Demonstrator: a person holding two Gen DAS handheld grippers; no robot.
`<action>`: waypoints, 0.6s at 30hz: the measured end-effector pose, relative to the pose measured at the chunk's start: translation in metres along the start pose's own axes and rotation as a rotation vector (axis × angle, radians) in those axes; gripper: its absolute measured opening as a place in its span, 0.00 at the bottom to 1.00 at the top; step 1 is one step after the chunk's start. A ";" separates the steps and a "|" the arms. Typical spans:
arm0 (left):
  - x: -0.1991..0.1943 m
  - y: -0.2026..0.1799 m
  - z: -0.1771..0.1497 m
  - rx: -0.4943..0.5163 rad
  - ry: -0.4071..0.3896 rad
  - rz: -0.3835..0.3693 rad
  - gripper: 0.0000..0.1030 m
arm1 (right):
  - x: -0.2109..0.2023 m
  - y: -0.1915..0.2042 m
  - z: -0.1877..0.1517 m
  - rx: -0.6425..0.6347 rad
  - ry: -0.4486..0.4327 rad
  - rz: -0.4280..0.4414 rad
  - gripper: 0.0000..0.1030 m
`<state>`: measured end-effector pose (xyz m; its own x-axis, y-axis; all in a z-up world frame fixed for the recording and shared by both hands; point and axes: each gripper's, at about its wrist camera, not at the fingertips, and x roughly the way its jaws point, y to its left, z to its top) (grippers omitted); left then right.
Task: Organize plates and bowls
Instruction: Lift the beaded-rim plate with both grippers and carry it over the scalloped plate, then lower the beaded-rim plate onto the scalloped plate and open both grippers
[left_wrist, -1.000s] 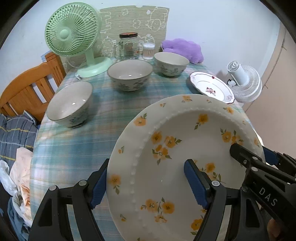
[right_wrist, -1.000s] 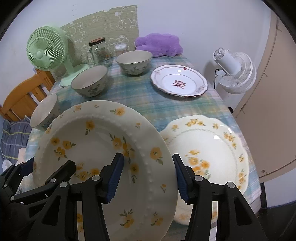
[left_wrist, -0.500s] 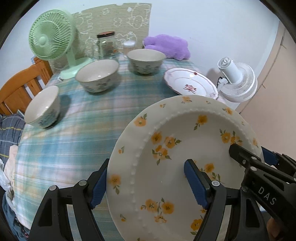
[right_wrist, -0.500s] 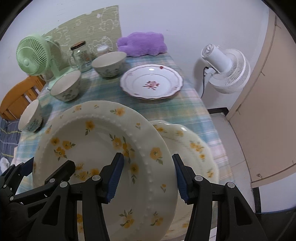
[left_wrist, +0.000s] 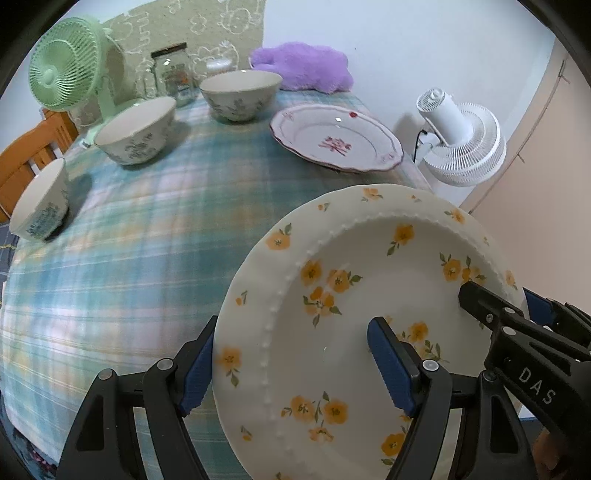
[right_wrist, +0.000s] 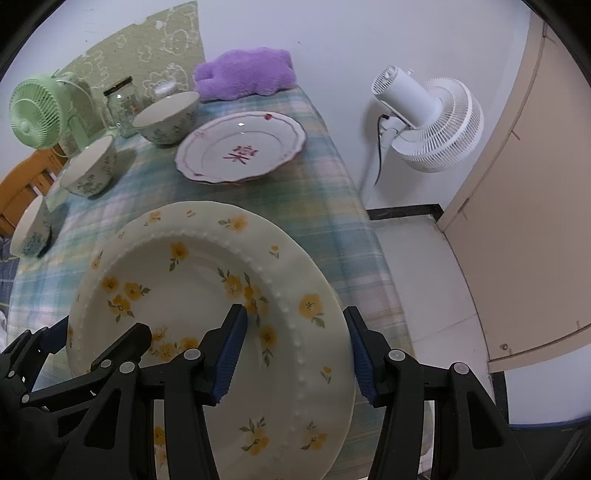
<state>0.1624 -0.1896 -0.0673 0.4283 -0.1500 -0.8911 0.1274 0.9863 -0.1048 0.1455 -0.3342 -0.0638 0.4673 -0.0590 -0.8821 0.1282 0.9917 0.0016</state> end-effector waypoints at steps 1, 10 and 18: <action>0.003 -0.003 -0.001 0.000 0.007 0.000 0.76 | 0.002 -0.004 0.000 0.001 0.005 -0.002 0.55; 0.026 -0.019 -0.001 -0.003 0.046 -0.005 0.77 | 0.019 -0.024 -0.002 0.000 0.042 -0.012 0.55; 0.031 -0.027 0.001 0.005 0.041 0.039 0.78 | 0.032 -0.034 0.001 -0.001 0.063 0.003 0.54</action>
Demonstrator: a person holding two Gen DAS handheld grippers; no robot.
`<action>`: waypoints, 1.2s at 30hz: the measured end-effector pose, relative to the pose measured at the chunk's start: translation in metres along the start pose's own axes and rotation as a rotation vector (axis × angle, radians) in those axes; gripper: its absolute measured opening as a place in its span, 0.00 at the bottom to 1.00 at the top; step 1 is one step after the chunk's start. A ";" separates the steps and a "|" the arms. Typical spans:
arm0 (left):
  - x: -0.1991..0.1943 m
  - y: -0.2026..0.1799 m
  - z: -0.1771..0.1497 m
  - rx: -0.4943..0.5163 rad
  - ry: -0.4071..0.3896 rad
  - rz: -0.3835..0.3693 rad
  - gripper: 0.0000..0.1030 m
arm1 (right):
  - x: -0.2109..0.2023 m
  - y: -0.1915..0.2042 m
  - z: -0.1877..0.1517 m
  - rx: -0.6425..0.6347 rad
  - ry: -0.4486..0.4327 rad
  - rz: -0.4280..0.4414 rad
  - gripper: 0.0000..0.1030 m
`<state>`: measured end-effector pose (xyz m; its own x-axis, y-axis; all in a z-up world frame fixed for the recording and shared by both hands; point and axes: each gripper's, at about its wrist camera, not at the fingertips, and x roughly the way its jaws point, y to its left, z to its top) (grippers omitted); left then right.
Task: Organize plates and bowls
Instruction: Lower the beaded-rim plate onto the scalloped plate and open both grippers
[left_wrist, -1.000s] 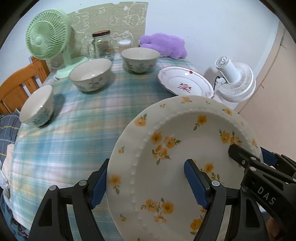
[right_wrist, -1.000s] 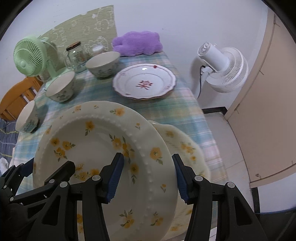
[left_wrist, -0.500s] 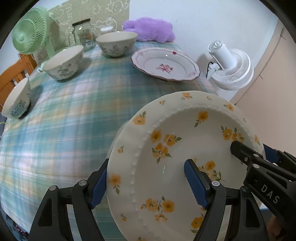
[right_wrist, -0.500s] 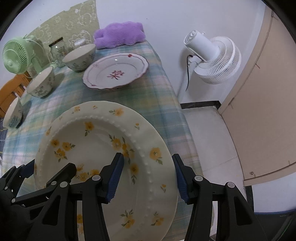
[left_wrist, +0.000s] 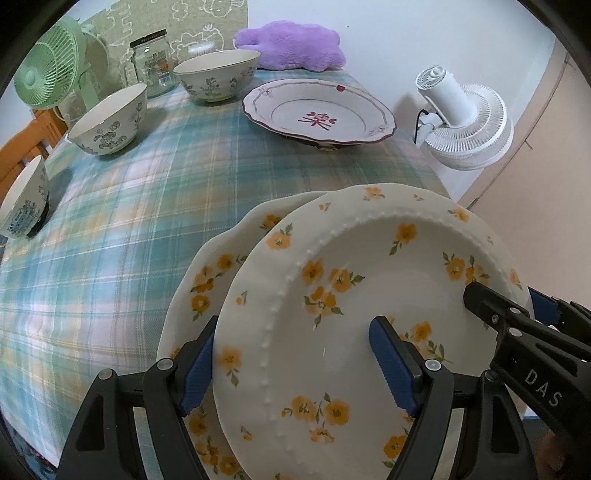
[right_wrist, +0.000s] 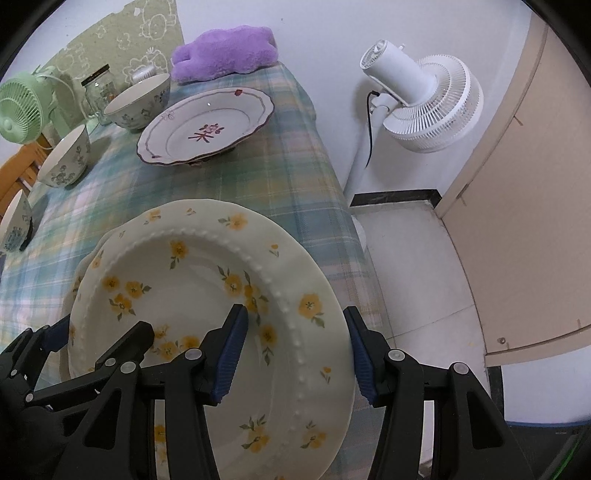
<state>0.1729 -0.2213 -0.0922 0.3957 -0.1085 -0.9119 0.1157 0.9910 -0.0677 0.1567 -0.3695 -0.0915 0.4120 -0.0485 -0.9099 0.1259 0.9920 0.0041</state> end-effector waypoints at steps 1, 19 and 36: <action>0.000 -0.001 0.000 -0.001 -0.002 0.013 0.78 | 0.001 -0.001 0.000 -0.003 -0.001 0.003 0.54; -0.006 0.002 0.001 0.011 -0.006 0.087 0.80 | -0.007 -0.006 -0.005 0.002 -0.007 0.005 0.50; -0.019 0.022 -0.001 -0.035 -0.008 0.072 0.80 | 0.000 0.015 0.000 -0.064 0.015 0.034 0.35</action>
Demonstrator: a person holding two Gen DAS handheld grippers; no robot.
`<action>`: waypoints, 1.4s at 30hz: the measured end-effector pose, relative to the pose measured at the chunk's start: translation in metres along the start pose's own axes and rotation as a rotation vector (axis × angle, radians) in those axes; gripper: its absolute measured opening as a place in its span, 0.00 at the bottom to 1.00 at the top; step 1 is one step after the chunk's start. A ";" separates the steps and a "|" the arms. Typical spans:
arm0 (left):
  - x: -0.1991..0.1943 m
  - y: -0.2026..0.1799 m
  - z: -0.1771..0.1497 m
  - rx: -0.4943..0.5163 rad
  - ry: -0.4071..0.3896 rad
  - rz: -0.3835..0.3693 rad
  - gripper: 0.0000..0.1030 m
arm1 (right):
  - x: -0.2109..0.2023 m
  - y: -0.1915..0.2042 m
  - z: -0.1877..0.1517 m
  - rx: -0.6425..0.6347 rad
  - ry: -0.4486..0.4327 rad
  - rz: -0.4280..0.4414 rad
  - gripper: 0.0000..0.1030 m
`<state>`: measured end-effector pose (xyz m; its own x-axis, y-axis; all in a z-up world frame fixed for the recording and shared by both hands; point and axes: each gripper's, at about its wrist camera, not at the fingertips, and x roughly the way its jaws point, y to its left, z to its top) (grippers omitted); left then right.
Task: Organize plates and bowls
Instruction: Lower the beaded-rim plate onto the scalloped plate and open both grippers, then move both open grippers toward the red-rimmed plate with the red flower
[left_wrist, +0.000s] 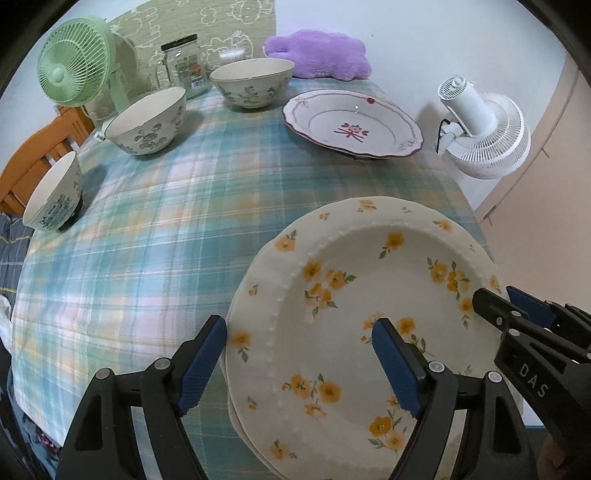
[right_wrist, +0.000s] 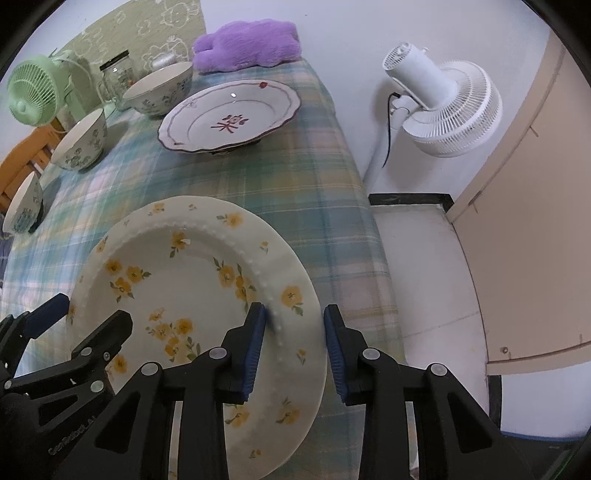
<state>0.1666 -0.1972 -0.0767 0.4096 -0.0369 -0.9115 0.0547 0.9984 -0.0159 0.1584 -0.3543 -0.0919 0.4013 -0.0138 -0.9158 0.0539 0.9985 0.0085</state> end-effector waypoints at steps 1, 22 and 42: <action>0.000 0.001 0.000 -0.002 0.001 -0.001 0.80 | 0.001 0.001 0.001 -0.002 0.001 0.001 0.35; -0.057 0.047 0.034 0.123 -0.125 -0.117 0.95 | -0.066 0.060 0.018 0.084 -0.163 0.019 0.70; -0.042 0.024 0.126 0.039 -0.224 -0.083 0.94 | -0.064 0.050 0.115 0.081 -0.252 0.015 0.70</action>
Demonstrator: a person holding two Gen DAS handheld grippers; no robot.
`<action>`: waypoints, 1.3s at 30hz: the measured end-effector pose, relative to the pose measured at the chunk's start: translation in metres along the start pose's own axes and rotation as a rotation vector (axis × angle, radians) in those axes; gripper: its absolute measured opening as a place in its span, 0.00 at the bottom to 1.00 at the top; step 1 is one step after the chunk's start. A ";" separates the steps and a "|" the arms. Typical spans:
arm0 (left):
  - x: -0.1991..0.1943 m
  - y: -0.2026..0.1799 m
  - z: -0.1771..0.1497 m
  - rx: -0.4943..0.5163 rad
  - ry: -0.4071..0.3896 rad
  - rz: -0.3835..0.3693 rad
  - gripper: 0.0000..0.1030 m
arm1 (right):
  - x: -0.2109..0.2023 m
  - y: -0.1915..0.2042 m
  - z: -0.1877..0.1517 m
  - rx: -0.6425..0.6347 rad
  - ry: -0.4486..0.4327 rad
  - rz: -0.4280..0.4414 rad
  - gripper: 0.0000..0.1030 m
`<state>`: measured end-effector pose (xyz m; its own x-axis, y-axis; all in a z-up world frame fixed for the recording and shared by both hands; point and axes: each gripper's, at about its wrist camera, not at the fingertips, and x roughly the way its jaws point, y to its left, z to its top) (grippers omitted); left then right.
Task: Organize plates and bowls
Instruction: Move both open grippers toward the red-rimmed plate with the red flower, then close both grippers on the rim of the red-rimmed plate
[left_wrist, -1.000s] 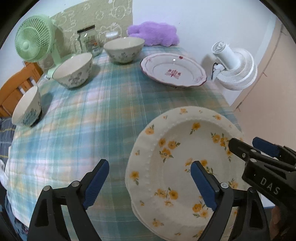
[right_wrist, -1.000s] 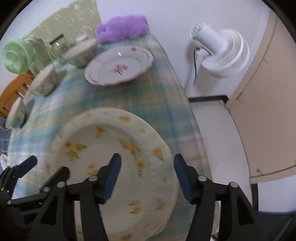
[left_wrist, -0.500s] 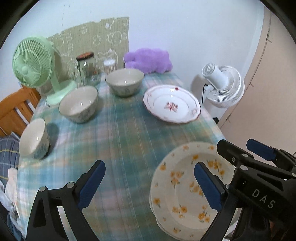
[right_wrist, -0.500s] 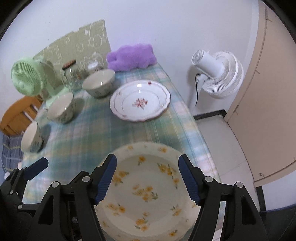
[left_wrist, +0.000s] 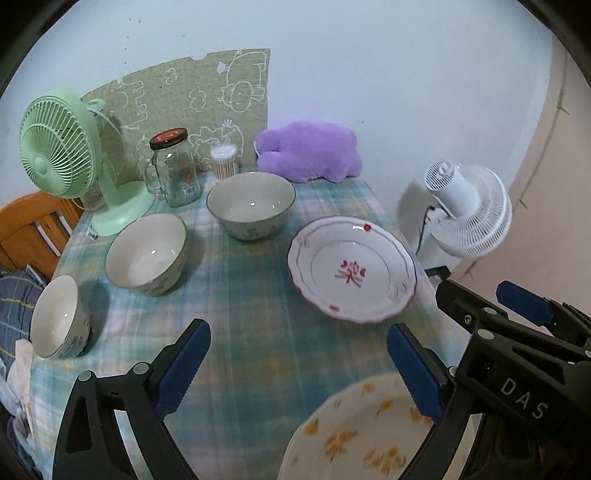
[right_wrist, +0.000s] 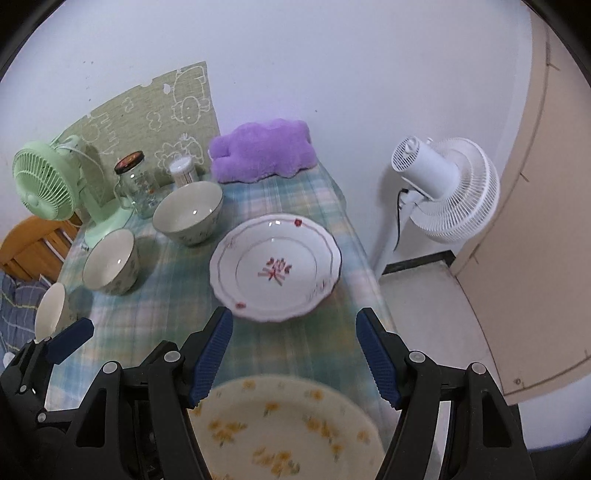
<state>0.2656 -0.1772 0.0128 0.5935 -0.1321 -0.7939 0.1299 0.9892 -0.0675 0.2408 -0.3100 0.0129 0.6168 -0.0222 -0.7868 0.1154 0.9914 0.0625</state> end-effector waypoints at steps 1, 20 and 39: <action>0.005 -0.003 0.005 -0.006 0.002 0.009 0.93 | 0.006 -0.003 0.006 -0.004 0.001 0.006 0.70; 0.121 -0.031 0.047 -0.106 0.094 0.164 0.83 | 0.131 -0.034 0.066 -0.055 0.065 0.070 0.70; 0.185 -0.028 0.040 -0.102 0.206 0.126 0.66 | 0.212 -0.034 0.060 -0.068 0.200 0.077 0.64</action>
<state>0.4035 -0.2321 -0.1083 0.4239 -0.0019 -0.9057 -0.0224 0.9997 -0.0126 0.4143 -0.3564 -0.1192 0.4541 0.0733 -0.8879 0.0165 0.9957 0.0907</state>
